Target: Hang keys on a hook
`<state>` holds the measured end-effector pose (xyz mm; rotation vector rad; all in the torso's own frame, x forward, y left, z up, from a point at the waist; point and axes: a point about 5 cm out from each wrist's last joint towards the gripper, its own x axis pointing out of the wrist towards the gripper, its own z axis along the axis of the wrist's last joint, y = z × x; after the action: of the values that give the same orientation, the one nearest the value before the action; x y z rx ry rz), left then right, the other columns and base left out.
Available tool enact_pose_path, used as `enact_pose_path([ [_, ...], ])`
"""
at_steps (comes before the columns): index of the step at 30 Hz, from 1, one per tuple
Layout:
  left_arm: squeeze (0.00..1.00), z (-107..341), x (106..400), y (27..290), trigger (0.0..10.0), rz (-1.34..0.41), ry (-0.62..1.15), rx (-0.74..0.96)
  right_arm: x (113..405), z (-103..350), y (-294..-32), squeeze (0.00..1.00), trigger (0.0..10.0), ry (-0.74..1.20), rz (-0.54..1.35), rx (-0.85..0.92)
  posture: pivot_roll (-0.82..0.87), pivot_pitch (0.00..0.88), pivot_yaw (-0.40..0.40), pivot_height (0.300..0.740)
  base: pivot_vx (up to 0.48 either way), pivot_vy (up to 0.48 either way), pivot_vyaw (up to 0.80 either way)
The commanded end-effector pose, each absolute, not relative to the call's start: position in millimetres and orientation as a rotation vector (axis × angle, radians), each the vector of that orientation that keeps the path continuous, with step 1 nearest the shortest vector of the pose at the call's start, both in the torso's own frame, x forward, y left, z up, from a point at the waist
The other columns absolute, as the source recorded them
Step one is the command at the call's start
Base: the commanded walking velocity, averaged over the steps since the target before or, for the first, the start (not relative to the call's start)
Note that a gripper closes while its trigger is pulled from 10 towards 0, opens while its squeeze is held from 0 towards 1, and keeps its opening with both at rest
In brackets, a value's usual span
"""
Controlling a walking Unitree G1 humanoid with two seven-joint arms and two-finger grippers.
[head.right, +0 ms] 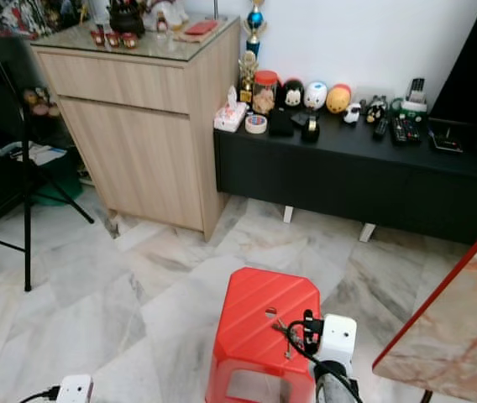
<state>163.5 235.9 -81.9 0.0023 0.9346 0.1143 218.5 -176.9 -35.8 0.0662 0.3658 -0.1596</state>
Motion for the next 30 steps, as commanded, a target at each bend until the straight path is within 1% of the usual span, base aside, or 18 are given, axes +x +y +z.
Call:
enact_pose_path([
  [1, 0.00, -84.8, 156.3, 236.8, 10.0, 0.116, 0.959, 0.011, 224.2, -30.6, -173.4, 0.00, 10.0, 0.337, -0.157, 0.088, -0.04, 0.002, -0.033, 0.740, 0.289, 0.000, 0.00],
  [7, 0.00, -84.8, 156.5, 236.6, 10.0, 0.113, 0.960, 0.011, 223.7, -30.5, -174.3, 0.00, 10.0, 0.338, -0.162, 0.089, -0.04, 0.002, -0.033, 0.740, 0.273, 0.000, 0.00],
  [17, 0.00, -84.9, 156.5, 236.3, 10.0, 0.107, 0.960, 0.009, 224.2, -28.9, -177.1, 0.00, 10.0, 0.331, -0.175, 0.088, -0.04, 0.010, -0.034, 0.740, 0.000, 0.000, 0.00],
  [30, 0.00, -84.2, 157.2, 236.7, 10.0, 0.115, 0.945, 0.001, 241.4, -11.8, -179.6, 0.00, 10.0, 0.242, -0.194, 0.090, -0.04, 0.012, -0.032, 0.740, 0.000, 0.000, 0.00],
])
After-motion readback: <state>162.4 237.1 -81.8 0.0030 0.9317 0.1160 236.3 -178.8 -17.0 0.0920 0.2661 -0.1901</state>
